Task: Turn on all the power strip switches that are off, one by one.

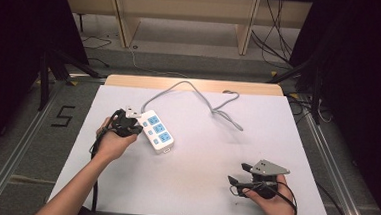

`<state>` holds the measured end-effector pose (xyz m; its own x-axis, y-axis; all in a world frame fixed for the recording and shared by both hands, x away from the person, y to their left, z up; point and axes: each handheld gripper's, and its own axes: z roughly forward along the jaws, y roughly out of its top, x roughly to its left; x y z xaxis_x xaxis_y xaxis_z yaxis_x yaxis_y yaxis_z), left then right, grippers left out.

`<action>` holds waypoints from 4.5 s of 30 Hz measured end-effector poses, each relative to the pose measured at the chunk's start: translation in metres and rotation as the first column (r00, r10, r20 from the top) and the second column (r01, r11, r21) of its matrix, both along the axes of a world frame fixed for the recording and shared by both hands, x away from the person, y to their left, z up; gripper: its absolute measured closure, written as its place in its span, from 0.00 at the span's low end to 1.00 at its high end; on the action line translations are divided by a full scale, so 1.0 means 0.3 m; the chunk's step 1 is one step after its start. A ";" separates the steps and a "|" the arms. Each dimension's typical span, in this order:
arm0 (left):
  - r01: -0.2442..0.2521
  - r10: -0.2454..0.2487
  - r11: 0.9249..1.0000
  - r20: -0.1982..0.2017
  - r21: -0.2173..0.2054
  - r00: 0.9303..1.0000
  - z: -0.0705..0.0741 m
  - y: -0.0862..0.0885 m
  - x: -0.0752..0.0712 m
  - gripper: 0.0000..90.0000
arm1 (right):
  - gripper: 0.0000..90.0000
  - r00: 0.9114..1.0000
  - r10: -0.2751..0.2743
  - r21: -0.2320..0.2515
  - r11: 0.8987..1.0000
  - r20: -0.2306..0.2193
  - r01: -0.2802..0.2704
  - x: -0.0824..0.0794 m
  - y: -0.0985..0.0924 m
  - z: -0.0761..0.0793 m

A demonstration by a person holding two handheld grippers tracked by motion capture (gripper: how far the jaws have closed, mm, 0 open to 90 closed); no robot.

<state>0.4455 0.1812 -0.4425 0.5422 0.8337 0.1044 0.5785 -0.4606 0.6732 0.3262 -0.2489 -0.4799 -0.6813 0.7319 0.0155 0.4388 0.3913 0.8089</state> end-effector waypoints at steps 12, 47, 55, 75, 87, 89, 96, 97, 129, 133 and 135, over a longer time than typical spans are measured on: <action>-0.014 0.014 1.000 -0.016 0.021 1.000 0.016 -0.029 0.098 1.00 | 0.36 1.000 0.003 0.001 1.000 -0.001 -0.003 0.000 0.001 0.000; -0.012 0.025 0.991 -0.089 0.135 0.996 -0.018 -0.076 0.191 1.00 | 0.36 1.000 0.009 0.000 1.000 -0.003 -0.009 0.000 0.004 -0.002; -0.047 0.061 0.992 -0.116 0.119 0.991 -0.017 -0.053 0.196 1.00 | 0.36 1.000 0.012 -0.002 1.000 -0.001 -0.012 -0.002 0.004 -0.002; -0.029 0.039 0.997 -0.121 0.077 0.992 -0.008 -0.043 0.202 1.00 | 0.36 1.000 0.011 -0.005 1.000 -0.007 -0.011 0.002 0.004 -0.005; -0.014 0.031 0.995 -0.159 0.103 0.987 0.002 -0.069 0.215 1.00 | 0.36 1.000 0.008 -0.002 1.000 -0.008 -0.008 0.002 0.002 -0.004; -0.015 0.033 0.994 -0.165 0.108 0.986 0.003 -0.068 0.216 1.00 | 0.36 1.000 0.009 0.000 1.000 -0.007 -0.009 0.002 0.003 -0.004; -0.022 0.039 0.995 -0.180 0.098 0.983 0.002 -0.065 0.221 1.00 | 0.36 1.000 0.013 -0.007 1.000 -0.009 -0.013 0.002 0.004 -0.005; -0.021 0.039 0.995 -0.181 0.099 0.983 0.002 -0.065 0.221 1.00 | 0.36 1.000 0.012 -0.005 1.000 -0.011 -0.012 0.002 0.004 -0.005; -0.002 0.034 0.987 -0.195 0.161 0.980 0.000 -0.085 0.229 1.00 | 0.35 1.000 0.016 -0.009 1.000 -0.009 -0.016 -0.001 0.009 -0.005; -0.007 0.040 0.984 -0.184 0.177 0.982 -0.004 -0.091 0.228 1.00 | 0.35 1.000 0.018 -0.009 1.000 -0.010 -0.018 -0.001 0.010 -0.005; -0.006 0.041 0.978 -0.166 0.206 0.985 -0.007 -0.093 0.228 1.00 | 0.36 1.000 0.019 -0.010 1.000 -0.009 -0.019 -0.001 0.009 -0.005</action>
<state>0.5139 0.1535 -0.4445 0.5471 0.8169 0.1827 0.6877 -0.5631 0.4582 0.3259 -0.2461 -0.4812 -0.6947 0.7192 0.0142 0.4384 0.4076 0.8010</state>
